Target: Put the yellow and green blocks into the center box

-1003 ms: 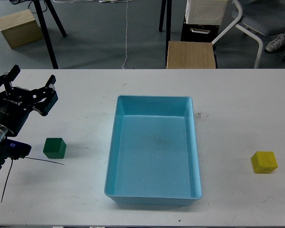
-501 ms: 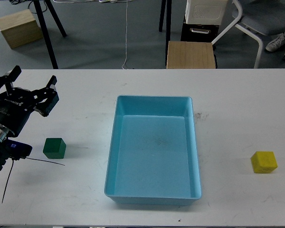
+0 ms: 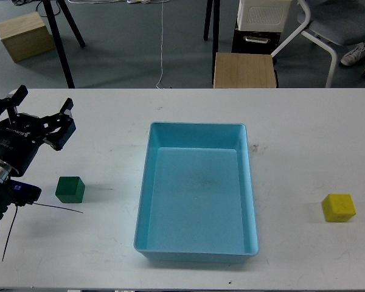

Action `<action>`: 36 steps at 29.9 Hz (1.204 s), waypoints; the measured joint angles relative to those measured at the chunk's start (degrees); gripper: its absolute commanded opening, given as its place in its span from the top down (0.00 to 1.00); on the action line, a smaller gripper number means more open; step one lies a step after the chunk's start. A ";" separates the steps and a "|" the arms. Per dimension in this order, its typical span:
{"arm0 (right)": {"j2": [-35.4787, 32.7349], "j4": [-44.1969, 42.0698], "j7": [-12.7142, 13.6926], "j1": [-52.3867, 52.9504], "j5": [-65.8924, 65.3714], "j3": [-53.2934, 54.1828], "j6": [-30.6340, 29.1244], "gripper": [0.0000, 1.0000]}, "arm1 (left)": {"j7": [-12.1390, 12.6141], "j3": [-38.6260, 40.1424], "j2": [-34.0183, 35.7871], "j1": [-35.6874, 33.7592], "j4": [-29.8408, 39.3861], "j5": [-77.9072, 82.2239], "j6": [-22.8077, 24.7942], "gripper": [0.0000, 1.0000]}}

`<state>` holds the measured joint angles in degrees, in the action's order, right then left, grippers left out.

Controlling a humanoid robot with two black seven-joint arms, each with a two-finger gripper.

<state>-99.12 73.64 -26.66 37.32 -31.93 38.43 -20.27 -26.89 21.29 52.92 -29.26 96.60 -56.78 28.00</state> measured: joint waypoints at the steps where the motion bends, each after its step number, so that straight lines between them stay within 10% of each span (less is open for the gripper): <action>1: -0.06 1.35 0.00 1.67 -4.86 0.00 0.04 0.01 | 0.00 0.00 0.07 0.00 0.00 0.00 0.00 0.00; 16: 6.66 17.10 6.45 6.23 -36.99 -0.30 -2.39 0.01 | 0.00 0.07 1.63 1.22 0.17 0.00 0.00 0.00; 36: 15.30 23.12 6.67 4.54 -47.21 -16.97 -5.22 0.01 | 0.00 0.16 1.67 1.04 0.17 0.00 0.00 0.00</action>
<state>-83.81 96.76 -19.98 41.86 -79.13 21.45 -25.49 -26.90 21.45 54.58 -28.22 96.77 -56.77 28.00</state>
